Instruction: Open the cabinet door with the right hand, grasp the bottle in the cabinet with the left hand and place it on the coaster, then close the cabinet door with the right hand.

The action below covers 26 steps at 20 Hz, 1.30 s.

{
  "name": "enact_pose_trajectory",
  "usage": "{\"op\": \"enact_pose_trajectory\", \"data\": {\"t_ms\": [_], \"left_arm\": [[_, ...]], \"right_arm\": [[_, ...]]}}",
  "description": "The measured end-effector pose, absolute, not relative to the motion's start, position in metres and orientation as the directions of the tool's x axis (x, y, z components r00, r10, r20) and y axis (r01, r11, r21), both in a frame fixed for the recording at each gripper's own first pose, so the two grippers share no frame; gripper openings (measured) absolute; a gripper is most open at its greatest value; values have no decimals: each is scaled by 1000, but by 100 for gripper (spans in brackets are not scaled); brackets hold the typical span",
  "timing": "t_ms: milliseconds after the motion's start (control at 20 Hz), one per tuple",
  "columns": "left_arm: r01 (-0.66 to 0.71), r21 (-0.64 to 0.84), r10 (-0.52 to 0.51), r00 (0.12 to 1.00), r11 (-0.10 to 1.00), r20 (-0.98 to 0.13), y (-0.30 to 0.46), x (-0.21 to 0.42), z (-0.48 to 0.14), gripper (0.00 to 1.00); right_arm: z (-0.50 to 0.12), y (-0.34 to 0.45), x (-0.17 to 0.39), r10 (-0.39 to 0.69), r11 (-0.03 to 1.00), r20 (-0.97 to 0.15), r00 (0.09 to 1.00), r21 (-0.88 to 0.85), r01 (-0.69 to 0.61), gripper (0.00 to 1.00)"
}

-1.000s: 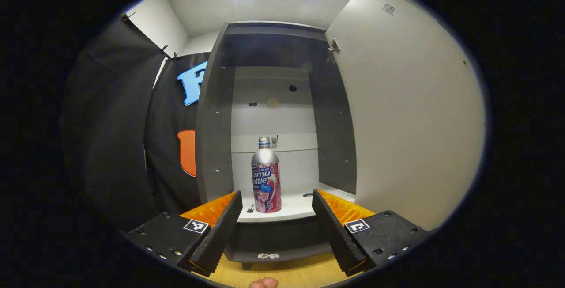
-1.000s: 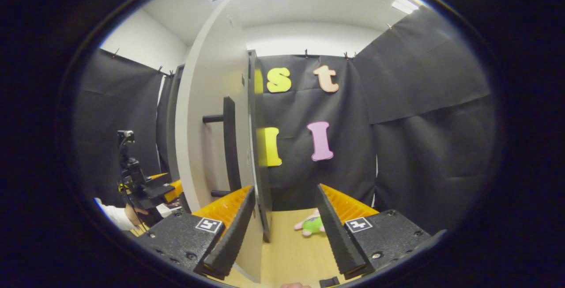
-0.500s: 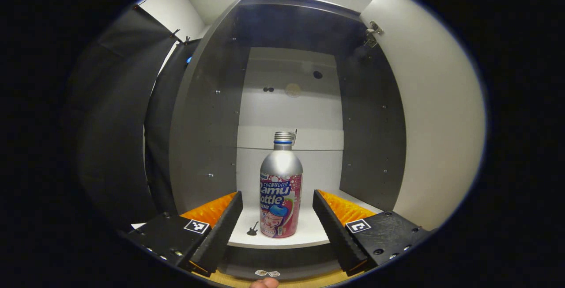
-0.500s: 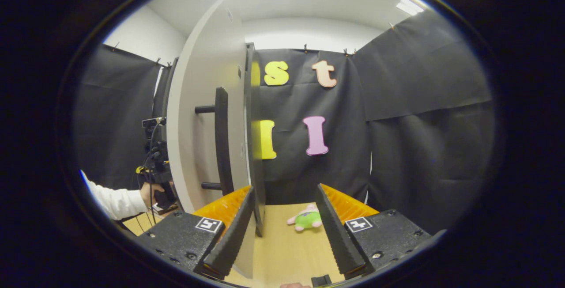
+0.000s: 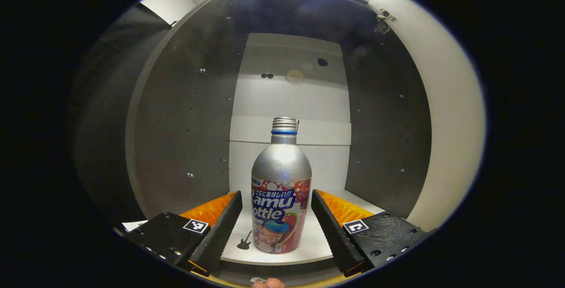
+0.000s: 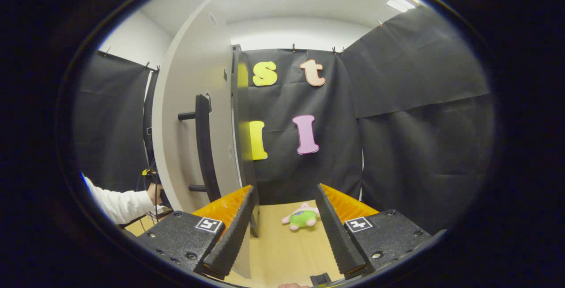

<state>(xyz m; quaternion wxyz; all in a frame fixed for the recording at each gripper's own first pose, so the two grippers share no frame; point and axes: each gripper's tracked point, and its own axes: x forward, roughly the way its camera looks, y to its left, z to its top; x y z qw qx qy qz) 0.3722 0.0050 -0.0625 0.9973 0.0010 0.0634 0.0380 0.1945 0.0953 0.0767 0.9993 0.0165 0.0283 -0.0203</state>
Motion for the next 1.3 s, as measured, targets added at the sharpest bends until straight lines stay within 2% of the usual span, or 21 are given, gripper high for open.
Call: {"op": "enact_pose_trajectory", "data": {"t_ms": [450, 500, 600, 800, 950, 1150, 1300], "left_arm": [[-50, 10, 51, 990, 999, -130, -2, 382, -70, 95], [-50, 15, 52, 992, 999, -119, -1, 382, -68, 92], [-42, 12, 43, 992, 999, -116, -3, 379, -66, 78], [-43, 25, 45, 995, 999, -88, 3, 365, -54, 76], [-36, 6, 36, 996, 999, -76, 9, 338, -41, 76], [-2, -37, 0, 998, 999, -63, 13, 272, -38, 76], [-37, -4, 36, 998, 999, -60, 31, 211, -52, 76]], "right_arm": [[81, 87, 192, -50, 998, -67, 996, 28, 52, 87], [81, 86, 192, -49, 998, -68, 996, 31, 51, 87], [80, 86, 192, -47, 998, -72, 996, 43, 51, 87], [85, 89, 190, -33, 997, -63, 997, 61, 37, 87], [86, 91, 189, -25, 998, -56, 998, 53, 28, 87], [87, 99, 187, -5, 999, -43, 999, 43, 7, 87], [89, 103, 187, 11, 1000, -33, 999, 28, -10, 87]]}}
